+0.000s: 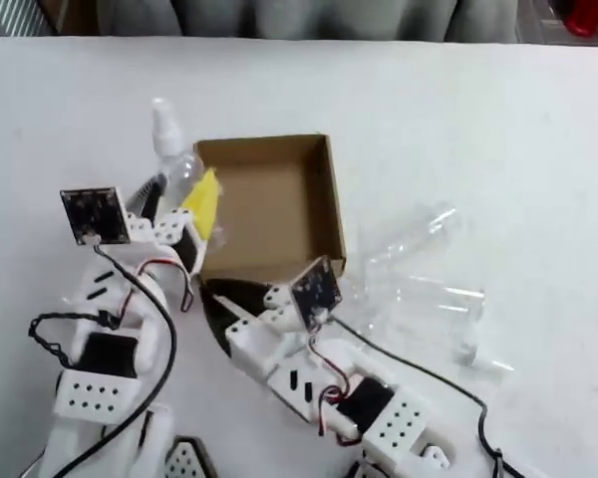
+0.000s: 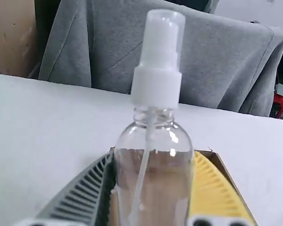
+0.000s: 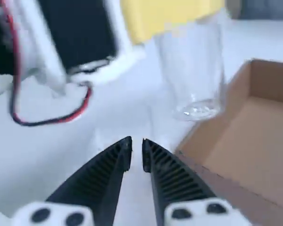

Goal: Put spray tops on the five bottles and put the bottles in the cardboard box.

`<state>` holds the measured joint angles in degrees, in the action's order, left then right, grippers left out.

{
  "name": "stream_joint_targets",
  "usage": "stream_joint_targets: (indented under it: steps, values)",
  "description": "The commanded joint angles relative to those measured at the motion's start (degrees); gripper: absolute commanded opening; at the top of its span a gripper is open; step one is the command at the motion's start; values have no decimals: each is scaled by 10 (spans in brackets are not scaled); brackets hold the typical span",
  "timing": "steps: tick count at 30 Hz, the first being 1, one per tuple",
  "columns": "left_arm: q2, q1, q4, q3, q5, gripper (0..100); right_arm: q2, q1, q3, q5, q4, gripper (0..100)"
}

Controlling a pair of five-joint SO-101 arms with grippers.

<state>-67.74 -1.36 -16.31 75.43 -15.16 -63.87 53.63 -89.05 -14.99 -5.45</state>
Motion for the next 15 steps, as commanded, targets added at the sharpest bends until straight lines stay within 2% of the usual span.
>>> stream_joint_targets:
  steps: [1,6,11,15]
  values:
    - [-1,-10,10,-4,-4,21,-16,3,-3,0,-46,15]
    - [-9,-18,-16,-9,-4,20,17,3,-4,0,-84,15]
    - [-92,-51,-86,-4,78,20,52,3,-4,0,-123,15]
    - [-160,-65,-138,-2,88,20,62,3,-4,0,-130,15]
